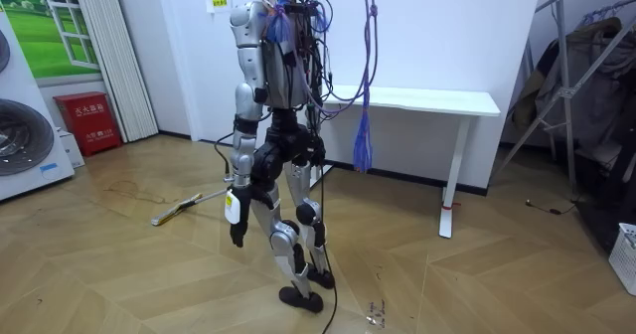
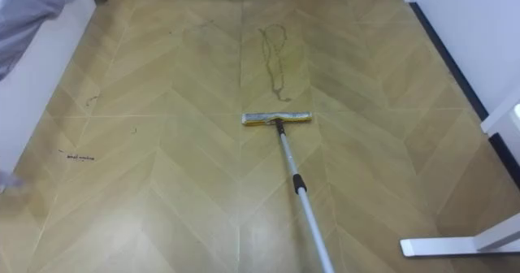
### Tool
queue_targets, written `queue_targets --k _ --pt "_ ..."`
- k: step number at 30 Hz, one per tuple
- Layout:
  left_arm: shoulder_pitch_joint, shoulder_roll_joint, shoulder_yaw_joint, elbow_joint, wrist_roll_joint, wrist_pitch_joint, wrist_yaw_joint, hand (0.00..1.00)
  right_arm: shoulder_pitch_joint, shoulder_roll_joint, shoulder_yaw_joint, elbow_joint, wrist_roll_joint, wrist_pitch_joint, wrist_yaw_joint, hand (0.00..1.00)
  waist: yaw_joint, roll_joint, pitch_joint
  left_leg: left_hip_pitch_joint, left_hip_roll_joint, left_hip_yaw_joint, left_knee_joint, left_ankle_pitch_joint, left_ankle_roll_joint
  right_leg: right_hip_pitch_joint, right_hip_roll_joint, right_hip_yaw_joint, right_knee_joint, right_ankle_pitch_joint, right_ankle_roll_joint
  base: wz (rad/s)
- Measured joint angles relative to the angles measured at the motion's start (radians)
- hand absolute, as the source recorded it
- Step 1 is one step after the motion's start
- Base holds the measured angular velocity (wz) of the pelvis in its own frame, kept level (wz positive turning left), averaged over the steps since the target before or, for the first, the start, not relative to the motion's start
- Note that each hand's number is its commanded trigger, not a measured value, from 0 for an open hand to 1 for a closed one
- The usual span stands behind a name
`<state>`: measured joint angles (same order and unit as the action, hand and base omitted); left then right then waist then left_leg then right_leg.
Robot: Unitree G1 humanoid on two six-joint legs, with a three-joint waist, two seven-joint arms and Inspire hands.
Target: Mop floor
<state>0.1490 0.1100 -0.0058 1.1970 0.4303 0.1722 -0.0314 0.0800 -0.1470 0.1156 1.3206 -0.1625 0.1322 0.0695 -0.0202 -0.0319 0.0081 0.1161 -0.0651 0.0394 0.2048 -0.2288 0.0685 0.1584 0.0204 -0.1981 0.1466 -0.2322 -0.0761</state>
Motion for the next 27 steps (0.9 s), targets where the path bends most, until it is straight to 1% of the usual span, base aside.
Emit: queue_targets --k 14,17,19,20,22,25,26,27 --pt "0.001 -0.002 0.005 -0.003 0.004 -0.002 0.013 0.0 -0.004 0.0 0.0 0.011 -0.001 -0.001 -0.002 1.0 0.001 0.003 -0.0004 -0.005 0.0 -0.001 0.001 0.0 0.0 -0.005 0.0 -0.001 0.002 0.0 0.0 0.0" --pt "-0.003 -0.001 0.004 -0.008 0.013 -0.006 0.028 0.0 -0.005 0.0 0.001 0.01 -0.001 0.0 -0.001 1.0 0.001 0.003 -0.006 -0.02 0.001 -0.001 0.001 0.0 0.0 -0.02 0.0 -0.006 0.005 -0.001 0.0 0.01" --pt "-0.002 0.0 0.003 -0.008 0.014 -0.006 0.031 0.0 -0.004 0.0 0.003 0.009 -0.001 0.0 -0.001 1.0 0.001 0.003 -0.0076 -0.025 0.001 0.0 0.002 0.0 0.0 -0.026 0.0 -0.005 0.007 -0.001 0.0 0.0" --pt "-0.003 -0.001 0.002 -0.008 0.014 -0.006 0.033 0.0 -0.004 0.0 0.003 0.007 -0.001 0.0 -0.001 1.0 0.001 0.003 -0.0104 -0.034 0.001 0.0 0.002 0.0 0.0 -0.035 0.0 -0.005 0.008 -0.001 0.0 0.0" --pt "-0.004 -0.001 0.002 -0.008 0.014 -0.006 0.04 0.0 -0.008 0.0 0.002 0.008 -0.001 0.0 0.0 1.0 0.001 0.002 -0.0109 -0.045 0.001 -0.001 0.003 0.0 0.0 -0.046 0.0 -0.008 0.012 -0.001 0.0 0.02" --pt "-0.022 -0.001 0.004 -0.007 0.015 -0.007 0.042 0.0 -0.025 0.0 -0.007 0.008 0.004 0.0 0.001 1.0 -0.001 0.003 -0.0141 -0.095 0.002 -0.004 0.021 0.0 0.0 -0.089 -0.001 -0.009 0.028 0.0 -0.001 0.04" --pt "-0.041 0.0 0.003 -0.004 0.013 -0.008 0.043 0.0 -0.039 -0.001 -0.01 0.008 0.02 0.0 -0.001 1.0 0.001 0.008 -0.009 -0.114 0.003 -0.01 0.028 0.0 0.0 -0.11 -0.001 -0.013 0.042 0.0 -0.002 0.12" --pt "-0.062 0.0 0.002 0.005 0.011 -0.011 0.047 0.0 -0.049 -0.002 -0.009 0.01 0.043 -0.001 -0.002 1.0 0.001 0.008 -0.0027 -0.13 0.004 -0.014 0.03 0.0 0.0 -0.126 -0.001 -0.021 0.043 0.002 -0.004 0.14"
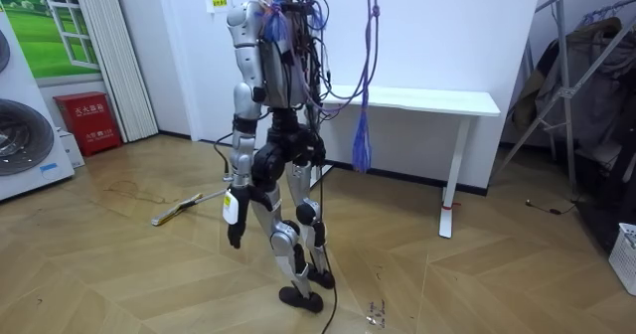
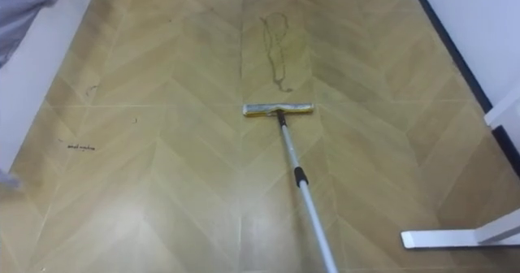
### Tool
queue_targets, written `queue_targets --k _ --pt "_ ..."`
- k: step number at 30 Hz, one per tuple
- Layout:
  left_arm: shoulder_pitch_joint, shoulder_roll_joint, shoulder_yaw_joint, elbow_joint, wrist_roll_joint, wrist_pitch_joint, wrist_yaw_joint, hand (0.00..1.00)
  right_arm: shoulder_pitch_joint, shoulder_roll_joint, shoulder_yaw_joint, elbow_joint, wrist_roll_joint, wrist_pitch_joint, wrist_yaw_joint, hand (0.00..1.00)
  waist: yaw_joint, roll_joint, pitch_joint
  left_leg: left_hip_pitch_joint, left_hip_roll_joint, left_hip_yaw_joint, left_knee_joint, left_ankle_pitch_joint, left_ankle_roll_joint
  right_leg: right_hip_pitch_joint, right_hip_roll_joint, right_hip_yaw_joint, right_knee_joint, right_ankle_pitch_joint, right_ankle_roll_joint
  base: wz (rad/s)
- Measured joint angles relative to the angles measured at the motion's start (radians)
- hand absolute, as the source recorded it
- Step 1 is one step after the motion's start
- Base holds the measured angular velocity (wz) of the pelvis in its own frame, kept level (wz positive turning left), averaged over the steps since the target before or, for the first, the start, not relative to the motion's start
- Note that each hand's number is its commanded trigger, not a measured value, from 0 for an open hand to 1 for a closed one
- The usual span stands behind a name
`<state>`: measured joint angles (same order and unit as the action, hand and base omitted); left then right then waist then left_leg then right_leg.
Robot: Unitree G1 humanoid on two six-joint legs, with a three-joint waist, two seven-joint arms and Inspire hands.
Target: Mop floor
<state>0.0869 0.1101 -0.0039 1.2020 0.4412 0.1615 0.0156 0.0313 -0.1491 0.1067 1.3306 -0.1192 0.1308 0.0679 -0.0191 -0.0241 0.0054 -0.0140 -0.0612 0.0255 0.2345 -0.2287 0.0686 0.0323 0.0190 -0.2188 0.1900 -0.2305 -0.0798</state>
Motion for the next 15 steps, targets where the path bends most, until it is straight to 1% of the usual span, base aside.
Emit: queue_targets --k 2,3,6,9,11,12,13,14,15 --pt "-0.02 0.001 -0.003 0.012 -0.001 -0.012 0.006 0.0 -0.01 -0.001 0.002 0.003 0.019 -0.005 -0.001 1.0 0.001 0.001 0.0056 -0.027 0.002 -0.003 0.002 0.0 0.0 -0.022 0.001 -0.007 0.004 0.002 -0.002 0.11" --pt "-0.027 0.002 -0.004 0.029 -0.001 -0.023 0.014 0.0 -0.013 -0.004 0.011 0.002 0.035 -0.009 -0.002 1.0 0.002 0.002 0.0055 -0.046 0.002 -0.003 0.006 0.0 0.0 -0.044 0.0 -0.009 0.012 0.003 -0.002 0.04" --pt "-0.031 0.003 -0.004 0.039 0.001 -0.035 0.024 0.0 -0.027 -0.007 0.016 0.011 0.051 -0.02 -0.004 1.0 0.002 0.007 0.0052 -0.099 0.005 -0.002 0.027 0.0 0.0 -0.092 0.0 -0.014 0.018 0.01 -0.004 0.01" --pt "-0.034 0.004 -0.004 0.048 -0.003 -0.037 0.031 0.0 -0.032 -0.01 0.018 0.026 0.072 -0.044 -0.007 1.0 -0.001 0.01 0.0047 -0.138 0.007 -0.003 0.046 0.0 0.0 -0.128 -0.003 -0.03 0.036 0.011 -0.004 0.1" --pt "-0.039 0.004 -0.003 0.054 -0.003 -0.038 0.04 0.0 -0.034 -0.01 0.017 0.027 0.082 -0.048 -0.016 1.0 0.0 0.014 0.0025 -0.171 0.007 -0.004 0.06 0.0 0.0 -0.155 -0.003 -0.033 0.038 0.012 -0.006 0.09" --pt "-0.041 0.003 0.0 0.056 -0.003 -0.038 0.044 0.0 -0.04 -0.01 0.014 0.032 0.089 -0.051 -0.025 1.0 -0.001 0.018 0.0049 -0.196 0.007 -0.004 0.077 0.0 0.0 -0.174 -0.004 -0.034 0.048 0.012 -0.007 0.05" --pt "-0.041 0.002 0.0 0.058 -0.003 -0.038 0.046 0.0 -0.043 -0.011 0.012 0.033 0.09 -0.052 -0.03 1.0 -0.001 0.022 0.0049 -0.209 0.008 -0.004 0.086 0.0 0.0 -0.187 -0.005 -0.034 0.055 0.012 -0.007 0.04" --pt "-0.047 0.001 -0.001 0.068 -0.003 -0.039 0.05 0.0 -0.046 -0.012 0.009 0.034 0.093 -0.055 -0.038 1.0 -0.001 0.029 0.0073 -0.238 0.009 -0.004 0.105 0.0 0.0 -0.213 -0.006 -0.035 0.07 0.012 -0.007 0.0" --pt "-0.055 0.001 -0.001 0.084 -0.009 -0.038 0.056 0.0 -0.055 -0.014 0.007 0.039 0.092 -0.057 -0.046 1.0 -0.001 0.036 0.0115 -0.264 0.01 -0.005 0.121 0.0 0.0 -0.241 -0.007 -0.034 0.091 0.011 -0.008 0.03"
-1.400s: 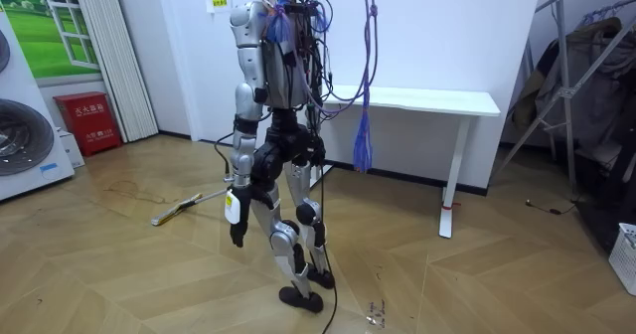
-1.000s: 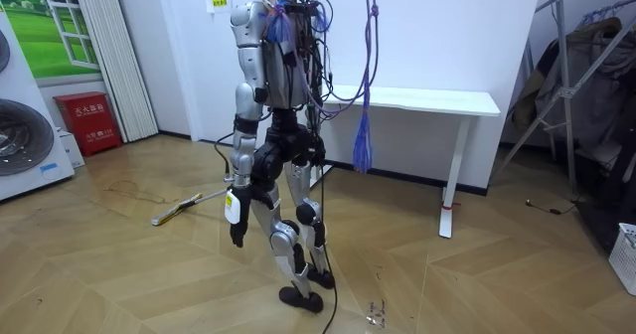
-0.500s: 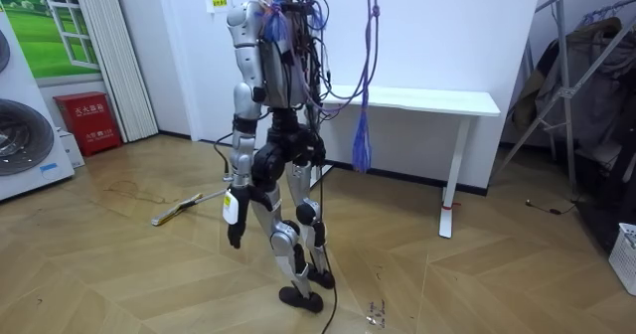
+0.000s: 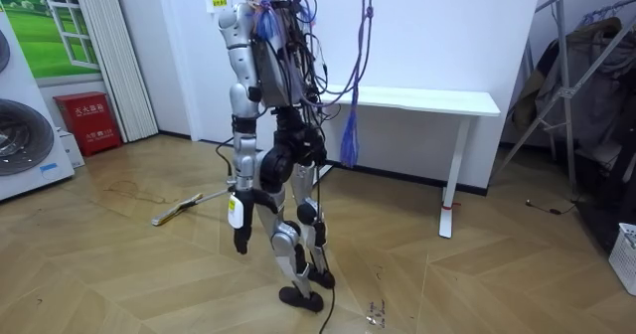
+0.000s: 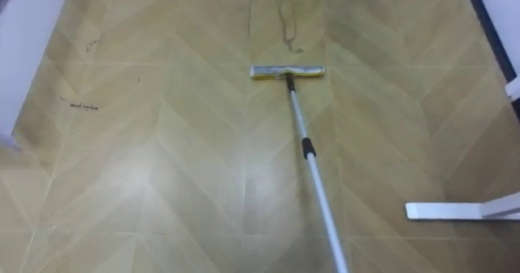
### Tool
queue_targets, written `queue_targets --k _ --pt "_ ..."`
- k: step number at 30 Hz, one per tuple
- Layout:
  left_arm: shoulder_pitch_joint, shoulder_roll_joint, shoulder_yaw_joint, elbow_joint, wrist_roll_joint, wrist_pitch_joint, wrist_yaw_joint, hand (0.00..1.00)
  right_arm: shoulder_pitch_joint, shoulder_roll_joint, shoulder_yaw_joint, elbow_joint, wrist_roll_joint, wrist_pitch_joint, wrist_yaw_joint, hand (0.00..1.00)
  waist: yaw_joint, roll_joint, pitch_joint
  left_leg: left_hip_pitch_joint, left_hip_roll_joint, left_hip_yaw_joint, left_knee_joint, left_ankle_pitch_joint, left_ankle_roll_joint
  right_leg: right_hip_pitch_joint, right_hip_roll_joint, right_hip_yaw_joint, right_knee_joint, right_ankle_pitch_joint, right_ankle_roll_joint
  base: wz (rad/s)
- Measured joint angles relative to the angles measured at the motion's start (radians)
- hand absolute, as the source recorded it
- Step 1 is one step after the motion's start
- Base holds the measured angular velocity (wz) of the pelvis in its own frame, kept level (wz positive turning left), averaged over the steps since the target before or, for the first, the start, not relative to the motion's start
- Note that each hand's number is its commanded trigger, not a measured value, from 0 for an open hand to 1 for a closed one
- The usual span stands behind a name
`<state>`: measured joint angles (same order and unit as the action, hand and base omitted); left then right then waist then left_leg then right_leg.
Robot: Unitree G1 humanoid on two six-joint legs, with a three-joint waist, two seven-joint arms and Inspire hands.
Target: Mop floor
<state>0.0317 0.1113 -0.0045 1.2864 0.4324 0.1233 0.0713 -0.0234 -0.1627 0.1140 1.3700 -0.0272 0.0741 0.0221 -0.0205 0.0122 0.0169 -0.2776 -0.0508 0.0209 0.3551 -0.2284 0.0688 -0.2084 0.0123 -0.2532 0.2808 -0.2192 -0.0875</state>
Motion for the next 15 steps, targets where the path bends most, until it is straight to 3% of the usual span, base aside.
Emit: queue_targets --k 4,8,10,12,13,14,15 --pt "-0.005 0.0 0.0 0.02 -0.011 0.003 0.014 0.0 -0.001 -0.002 0.001 0.014 0.002 0.0 -0.012 1.0 0.0 0.006 0.0027 -0.072 -0.007 0.0 0.033 0.0 0.0 -0.097 -0.018 0.009 0.088 -0.026 -0.01 0.01" --pt "-0.01 -0.003 -0.003 0.02 -0.052 0.008 0.017 0.0 0.002 -0.001 0.019 0.029 0.066 0.014 -0.034 1.0 0.001 -0.005 0.0078 -0.205 -0.029 -0.001 0.178 -0.001 -0.001 -0.227 -0.061 0.003 0.243 -0.086 -0.018 0.15" --pt "-0.012 -0.004 0.001 0.02 -0.052 0.013 0.017 0.0 0.001 -0.003 0.019 0.033 0.08 0.014 -0.037 1.0 0.008 -0.007 0.0085 -0.265 -0.032 -0.001 0.27 -0.015 -0.02 -0.276 -0.074 0.001 0.322 -0.118 -0.025 0.12" --pt "-0.015 -0.006 0.0 0.02 -0.103 0.025 0.028 0.0 -0.001 0.001 0.017 0.039 0.098 0.017 -0.05 1.0 0.035 -0.004 0.0078 -0.35 -0.028 -0.007 0.432 -0.036 -0.046 -0.33 -0.087 -0.006 0.433 -0.166 -0.039 0.02" --pt "-0.015 -0.007 0.0 0.02 -0.113 0.026 0.031 0.0 -0.003 0.002 0.018 0.045 0.098 0.017 -0.053 1.0 0.039 -0.001 0.0073 -0.374 -0.027 -0.01 0.481 -0.035 -0.049 -0.338 -0.092 -0.013 0.46 -0.178 -0.044 0.16" --pt "-0.016 -0.006 -0.002 0.021 -0.137 0.033 0.036 0.0 -0.026 0.004 0.014 0.073 0.103 0.019 -0.054 1.0 0.042 0.002 0.0052 -0.428 -0.024 -0.014 0.594 -0.022 -0.07 -0.354 -0.1 -0.026 0.52 -0.212 -0.058 0.18" --pt "-0.015 -0.005 -0.003 0.02 -0.16 0.037 0.041 0.0 -0.047 0.003 -0.001 0.089 0.104 0.03 -0.053 1.0 0.055 0.002 0.0043 -0.482 -0.014 -0.014 0.708 0.004 -0.102 -0.368 -0.102 -0.029 0.577 -0.246 -0.055 0.1"
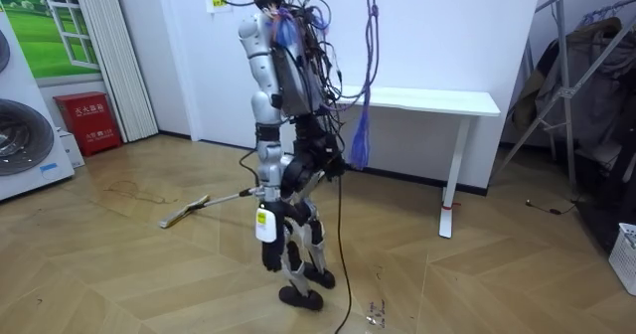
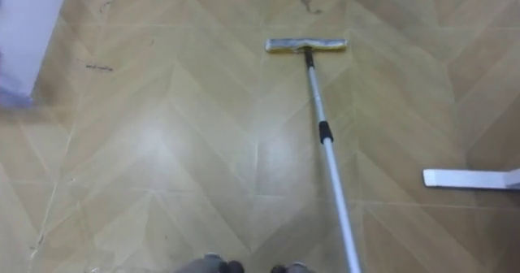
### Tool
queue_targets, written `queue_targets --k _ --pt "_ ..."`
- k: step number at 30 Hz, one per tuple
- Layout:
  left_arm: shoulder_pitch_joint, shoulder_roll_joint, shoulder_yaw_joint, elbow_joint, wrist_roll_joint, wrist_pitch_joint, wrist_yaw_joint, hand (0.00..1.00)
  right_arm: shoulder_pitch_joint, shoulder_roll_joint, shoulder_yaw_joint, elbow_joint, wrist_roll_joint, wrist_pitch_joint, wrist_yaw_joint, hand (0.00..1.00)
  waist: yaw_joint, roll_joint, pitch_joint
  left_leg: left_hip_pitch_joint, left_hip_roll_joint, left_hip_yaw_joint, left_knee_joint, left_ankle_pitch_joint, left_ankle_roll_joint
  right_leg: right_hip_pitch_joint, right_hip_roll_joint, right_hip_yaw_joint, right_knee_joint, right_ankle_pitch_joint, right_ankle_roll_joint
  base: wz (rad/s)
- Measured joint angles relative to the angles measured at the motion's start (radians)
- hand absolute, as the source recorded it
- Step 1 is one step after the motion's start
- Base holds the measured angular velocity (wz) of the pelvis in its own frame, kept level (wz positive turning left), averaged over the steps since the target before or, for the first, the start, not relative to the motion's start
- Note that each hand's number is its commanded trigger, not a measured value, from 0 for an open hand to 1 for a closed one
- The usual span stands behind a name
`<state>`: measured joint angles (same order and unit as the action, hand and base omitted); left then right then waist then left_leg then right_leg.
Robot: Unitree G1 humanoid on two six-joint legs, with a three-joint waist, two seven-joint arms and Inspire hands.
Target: Mop floor
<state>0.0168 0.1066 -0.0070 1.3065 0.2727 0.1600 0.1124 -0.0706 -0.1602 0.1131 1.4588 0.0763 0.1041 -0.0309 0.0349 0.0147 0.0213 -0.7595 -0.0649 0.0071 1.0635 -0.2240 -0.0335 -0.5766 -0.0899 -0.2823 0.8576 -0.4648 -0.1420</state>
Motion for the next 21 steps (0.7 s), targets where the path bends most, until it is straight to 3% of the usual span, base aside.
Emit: queue_targets --k 1,2,3,4,5,6,8,9,10,11,12,13,15,16,17,18,19,20,21 --pt "0.002 0.0 -0.001 0.0 -0.01 0.0 0.006 0.0 -0.013 -0.003 -0.005 0.003 0.0 0.009 0.0 1.0 0.008 -0.001 0.0005 -0.022 0.004 0.0 0.052 0.021 -0.003 -0.004 0.001 0.0 0.026 -0.015 0.001 -0.08" --pt "0.0 0.001 -0.021 -0.009 -0.039 0.003 0.017 0.0 -0.04 -0.008 -0.007 0.006 0.007 0.022 0.001 1.0 0.021 -0.005 0.0028 -0.075 0.01 -0.001 0.152 0.082 -0.002 -0.008 0.003 0.001 0.067 -0.038 -0.001 -0.23" --pt "0.001 0.005 -0.044 -0.014 -0.072 0.004 0.019 0.0 -0.075 -0.014 -0.007 0.019 0.011 0.024 0.003 1.0 0.04 -0.014 0.0062 -0.127 0.032 0.007 0.256 0.147 -0.002 -0.016 0.01 0.007 0.102 -0.055 -0.009 -0.25" --pt "0.0 0.007 -0.051 -0.014 -0.092 0.002 0.02 0.0 -0.093 -0.017 -0.007 0.021 0.016 0.025 0.008 1.0 0.051 -0.009 0.0028 -0.151 0.044 0.009 0.313 0.155 -0.003 -0.019 0.014 0.009 0.117 -0.061 -0.011 -0.23" --pt "-0.008 0.013 -0.064 -0.012 -0.129 -0.001 0.02 0.0 -0.131 -0.023 -0.005 0.023 0.039 0.024 0.025 1.0 0.059 -0.018 0.0088 -0.191 0.06 0.008 0.386 0.149 -0.001 -0.021 0.018 0.013 0.137 -0.072 -0.009 -0.04" --pt "-0.01 0.022 -0.075 -0.01 -0.141 -0.003 0.02 0.0 -0.158 -0.029 0.003 0.024 0.053 0.024 0.033 1.0 0.065 -0.029 0.0158 -0.203 0.062 0.012 0.382 0.142 0.006 -0.022 0.02 0.031 0.15 -0.081 0.001 0.06" --pt "-0.017 0.029 -0.077 -0.015 -0.155 -0.015 0.017 0.0 -0.178 -0.044 0.005 0.023 0.09 0.023 0.051 1.0 0.082 -0.041 0.0155 -0.21 0.072 0.017 0.292 0.128 0.011 -0.022 0.018 0.041 0.151 -0.087 0.009 0.04" --pt "-0.01 0.031 -0.075 -0.02 -0.152 -0.016 0.013 0.0 -0.184 -0.051 0.016 0.021 0.12 0.023 0.061 1.0 0.088 -0.044 0.0141 -0.184 0.076 0.017 0.139 0.112 0.016 -0.024 0.016 0.046 0.148 -0.091 0.017 0.0" --pt "-0.008 0.031 -0.075 -0.021 -0.151 -0.016 0.011 0.0 -0.184 -0.054 0.026 0.021 0.135 0.024 0.066 1.0 0.088 -0.042 0.0138 -0.166 0.078 0.016 0.051 0.106 0.015 -0.024 0.016 0.046 0.147 -0.093 0.022 0.0" --pt "-0.005 0.031 -0.075 -0.022 -0.152 -0.014 0.004 0.0 -0.175 -0.062 0.038 0.021 0.174 0.024 0.071 1.0 0.088 -0.035 0.0117 -0.131 0.08 0.022 -0.116 0.09 0.013 -0.024 0.016 0.046 0.145 -0.104 0.03 0.11" --pt "-0.004 0.032 -0.075 -0.022 -0.152 -0.009 -0.001 0.0 -0.155 -0.067 0.049 0.018 0.205 0.023 0.079 1.0 0.081 -0.036 0.0102 -0.107 0.074 0.031 -0.19 0.036 0.041 -0.021 0.003 0.046 0.142 -0.116 0.039 0.2" --pt "-0.007 0.032 -0.075 -0.022 -0.152 -0.007 -0.002 0.0 -0.147 -0.067 0.05 0.016 0.213 0.022 0.08 1.0 0.076 -0.039 0.0094 -0.105 0.065 0.04 -0.203 0.025 0.058 -0.019 -0.009 0.045 0.136 -0.118 0.042 0.34" --pt "-0.002 0.022 -0.075 -0.029 -0.155 -0.006 -0.01 0.0 -0.097 -0.082 0.049 0.028 0.237 0.019 0.088 1.0 0.048 -0.022 0.0022 -0.079 0.043 0.079 -0.238 -0.004 0.103 0.025 -0.047 0.036 0.09 -0.115 0.084 0.51" --pt "-0.002 0.018 -0.074 -0.031 -0.152 -0.006 -0.009 0.0 -0.081 -0.089 0.049 0.035 0.237 0.018 0.089 1.0 0.042 -0.017 -0.0013 -0.066 0.032 0.084 -0.24 -0.015 0.114 0.035 -0.056 0.047 0.086 -0.115 0.085 0.45" --pt "-0.005 0.015 -0.07 -0.032 -0.152 -0.006 -0.006 0.0 -0.062 -0.105 0.049 0.064 0.234 0.015 0.089 1.0 0.03 -0.003 -0.0047 -0.046 0.01 0.093 -0.235 -0.042 0.135 0.031 -0.066 0.089 0.138 -0.101 0.104 0.36" --pt "-0.014 0.016 -0.062 -0.034 -0.152 -0.007 -0.001 0.0 -0.032 -0.123 0.05 0.076 0.226 0.015 0.087 1.0 0.014 0.01 -0.0085 -0.031 -0.015 0.098 -0.226 -0.066 0.153 -0.003 -0.077 0.133 0.228 -0.051 0.121 0.39" --pt "-0.017 0.017 -0.057 -0.039 -0.152 -0.007 0.005 0.0 -0.015 -0.128 0.05 0.075 0.221 0.016 0.085 1.0 0.004 0.019 -0.0125 -0.025 -0.023 0.098 -0.226 -0.076 0.161 -0.022 -0.081 0.15 0.271 -0.016 0.127 0.41" --pt "-0.018 0.022 -0.052 -0.063 -0.155 -0.008 0.02 0.0 0.012 -0.131 0.049 0.072 0.213 0.019 0.075 1.0 -0.011 0.034 -0.0208 -0.015 -0.032 0.094 -0.23 -0.093 0.172 -0.071 -0.076 0.179 0.338 0.069 0.14 0.19" --pt "-0.026 0.026 -0.046 -0.078 -0.156 -0.017 0.041 0.0 0.033 -0.123 0.047 0.064 0.212 0.02 0.07 1.0 -0.015 0.042 -0.0199 0.0 -0.034 0.088 -0.24 -0.106 0.176 -0.106 -0.062 0.21 0.379 0.12 0.146 0.06"
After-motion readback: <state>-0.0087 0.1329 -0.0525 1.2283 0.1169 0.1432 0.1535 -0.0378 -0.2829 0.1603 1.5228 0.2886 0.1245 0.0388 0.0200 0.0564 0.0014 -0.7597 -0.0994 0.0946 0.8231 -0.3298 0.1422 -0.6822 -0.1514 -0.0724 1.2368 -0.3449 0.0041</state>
